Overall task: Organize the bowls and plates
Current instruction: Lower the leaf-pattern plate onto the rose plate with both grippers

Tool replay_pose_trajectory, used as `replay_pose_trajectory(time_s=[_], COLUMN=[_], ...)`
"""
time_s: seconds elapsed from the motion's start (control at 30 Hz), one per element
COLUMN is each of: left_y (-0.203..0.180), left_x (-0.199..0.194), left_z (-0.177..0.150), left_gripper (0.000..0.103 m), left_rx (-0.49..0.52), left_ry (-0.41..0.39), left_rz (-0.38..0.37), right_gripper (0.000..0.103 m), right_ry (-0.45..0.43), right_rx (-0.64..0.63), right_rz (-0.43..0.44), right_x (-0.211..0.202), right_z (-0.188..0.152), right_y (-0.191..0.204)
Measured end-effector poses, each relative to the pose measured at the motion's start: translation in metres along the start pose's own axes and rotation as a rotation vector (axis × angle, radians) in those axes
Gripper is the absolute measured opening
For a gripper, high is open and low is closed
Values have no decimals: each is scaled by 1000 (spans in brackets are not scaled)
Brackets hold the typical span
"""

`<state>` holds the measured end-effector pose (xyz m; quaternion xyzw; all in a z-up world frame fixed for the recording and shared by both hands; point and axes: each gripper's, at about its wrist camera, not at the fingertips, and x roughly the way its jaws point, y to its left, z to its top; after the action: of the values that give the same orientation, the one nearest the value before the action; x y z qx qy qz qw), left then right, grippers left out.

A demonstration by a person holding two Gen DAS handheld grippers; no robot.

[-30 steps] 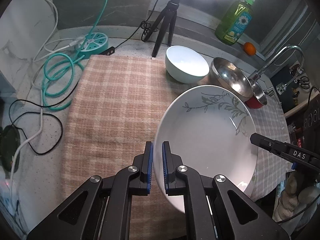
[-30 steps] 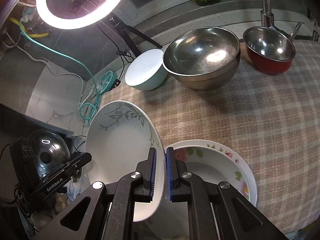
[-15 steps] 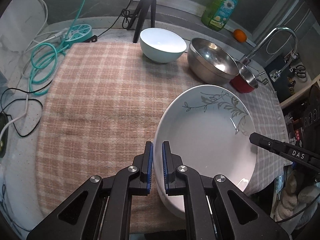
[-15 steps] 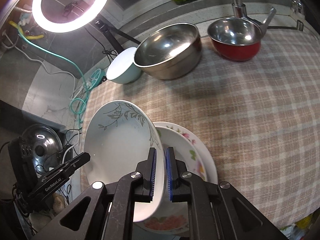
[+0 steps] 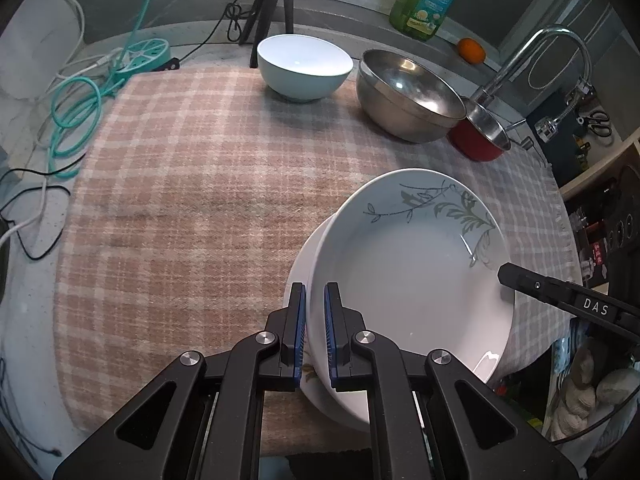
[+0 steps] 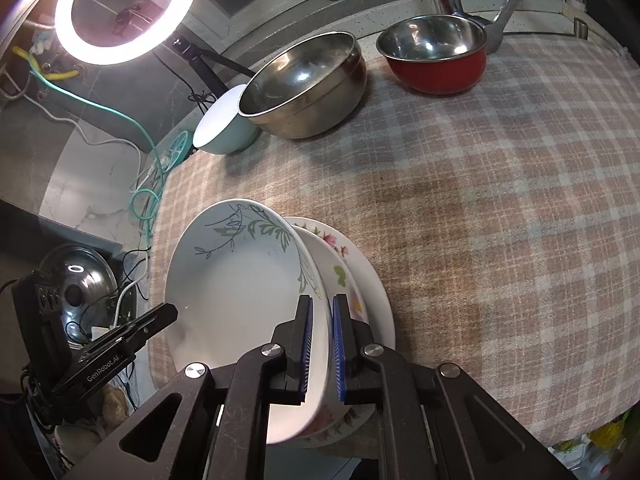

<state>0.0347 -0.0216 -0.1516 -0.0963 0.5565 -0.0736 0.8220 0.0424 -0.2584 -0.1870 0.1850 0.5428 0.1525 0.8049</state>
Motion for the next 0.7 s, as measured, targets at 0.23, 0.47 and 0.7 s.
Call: replay_pose_trajectory(time_s=[0.23, 0.47, 0.7], left_y=[-5, -8, -8], left_x=[4, 8, 9], left_z=[0, -1, -1], left_gripper=[7, 7, 7], left_rx=[17, 27, 37], left_ry=[16, 31, 38], left_rz=[3, 7, 13], right_gripper=[9, 9, 9], right_ry=[6, 14, 20], right_rx=[15, 24, 32], right_rz=[-4, -5, -6], right_x=[0, 3, 5], right_z=[-4, -7, -10], right_y=[-7, -10, -12])
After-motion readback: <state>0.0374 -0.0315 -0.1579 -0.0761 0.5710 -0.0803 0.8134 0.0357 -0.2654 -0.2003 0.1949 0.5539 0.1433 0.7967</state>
